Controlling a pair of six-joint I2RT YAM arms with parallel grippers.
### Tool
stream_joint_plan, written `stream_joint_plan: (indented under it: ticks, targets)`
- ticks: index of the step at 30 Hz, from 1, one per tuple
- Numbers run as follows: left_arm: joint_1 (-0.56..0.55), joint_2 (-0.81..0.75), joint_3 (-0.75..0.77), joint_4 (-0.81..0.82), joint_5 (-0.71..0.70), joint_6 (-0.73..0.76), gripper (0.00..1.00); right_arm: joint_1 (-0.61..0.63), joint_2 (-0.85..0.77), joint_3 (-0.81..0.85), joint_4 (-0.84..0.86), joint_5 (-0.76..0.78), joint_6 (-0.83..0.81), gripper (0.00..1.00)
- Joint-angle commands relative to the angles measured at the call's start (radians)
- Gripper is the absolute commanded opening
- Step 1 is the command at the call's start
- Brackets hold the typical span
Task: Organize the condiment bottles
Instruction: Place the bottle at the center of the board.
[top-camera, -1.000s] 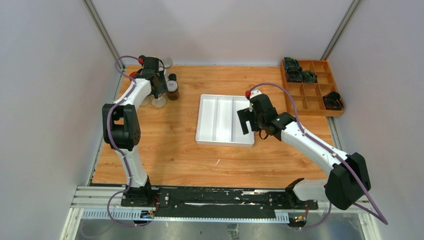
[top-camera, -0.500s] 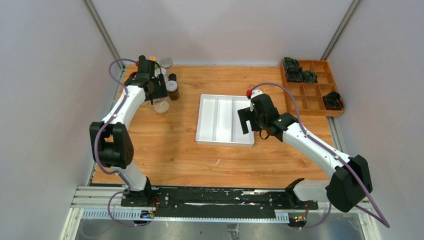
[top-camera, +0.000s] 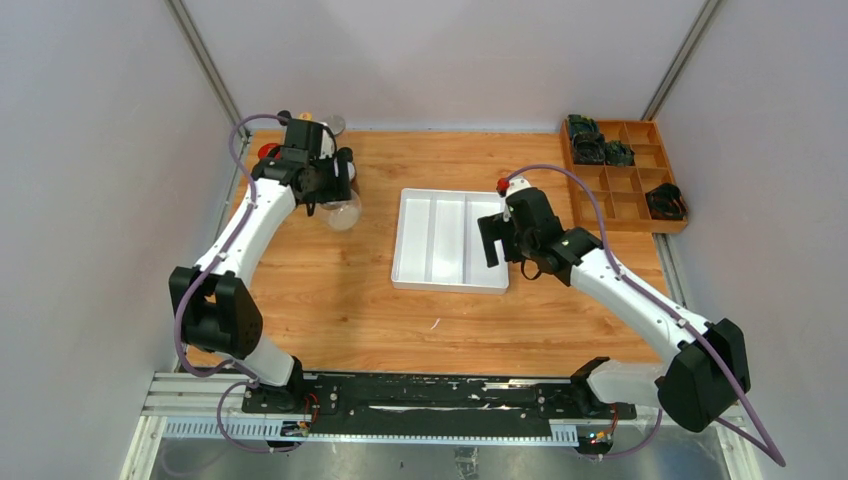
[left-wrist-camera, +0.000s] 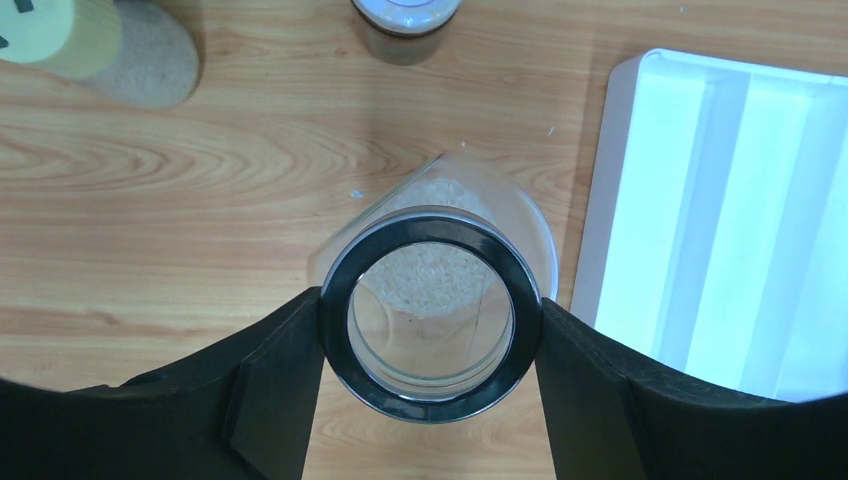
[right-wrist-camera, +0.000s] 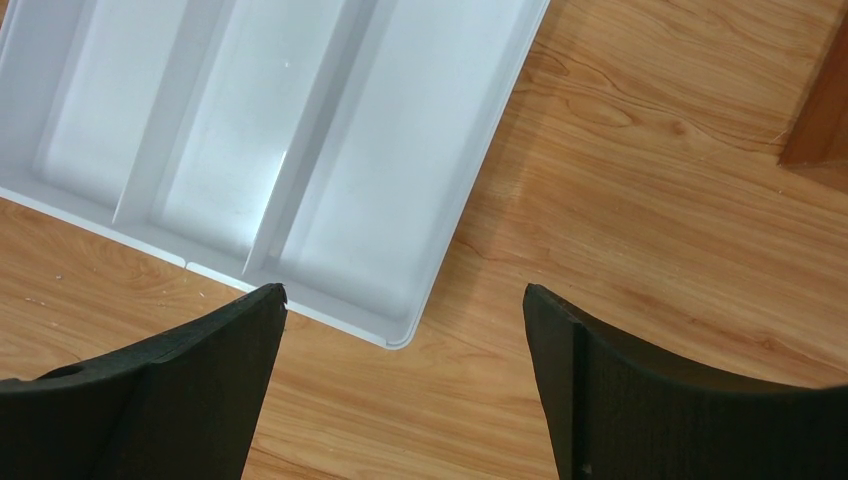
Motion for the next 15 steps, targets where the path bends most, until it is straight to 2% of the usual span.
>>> stream_joint_plan:
  ticks: [1, 10, 15]
  targets:
    - [-0.01, -0.031, -0.007, -0.002, 0.004, 0.012, 0.33, 0.006, -0.027, -0.003, -0.036, -0.006, 0.015, 0.94]
    - [-0.085, -0.062, -0.168, 0.082, -0.076, -0.101, 0.29, 0.006, -0.023, 0.001, -0.037, -0.023, 0.02, 0.93]
    - [-0.1, -0.078, -0.188, 0.082, -0.141, -0.242, 0.19, 0.007, -0.018, 0.001, -0.037, -0.03, 0.025, 0.93]
